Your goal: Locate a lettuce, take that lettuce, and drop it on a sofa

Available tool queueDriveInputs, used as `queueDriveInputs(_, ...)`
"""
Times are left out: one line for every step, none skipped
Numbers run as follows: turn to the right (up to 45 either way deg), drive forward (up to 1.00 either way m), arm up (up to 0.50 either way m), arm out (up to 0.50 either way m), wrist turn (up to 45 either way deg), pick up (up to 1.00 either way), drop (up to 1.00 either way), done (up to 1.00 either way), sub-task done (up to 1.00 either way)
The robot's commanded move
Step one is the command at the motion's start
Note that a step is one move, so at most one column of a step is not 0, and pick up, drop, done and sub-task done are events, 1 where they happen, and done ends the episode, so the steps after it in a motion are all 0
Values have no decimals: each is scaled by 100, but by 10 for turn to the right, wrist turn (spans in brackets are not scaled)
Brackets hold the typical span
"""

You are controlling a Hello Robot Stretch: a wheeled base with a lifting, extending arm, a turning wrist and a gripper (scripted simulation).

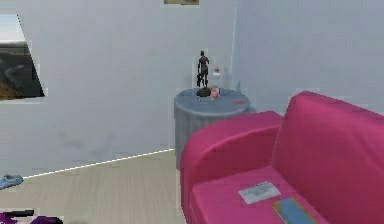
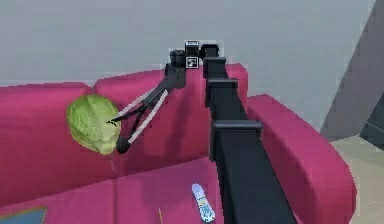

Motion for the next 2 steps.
queueDriveInputs(0, 0, 0, 0, 390, 0, 0, 0, 0)
queueDriveInputs(0, 0, -26, 0, 0, 0, 0, 0, 0)
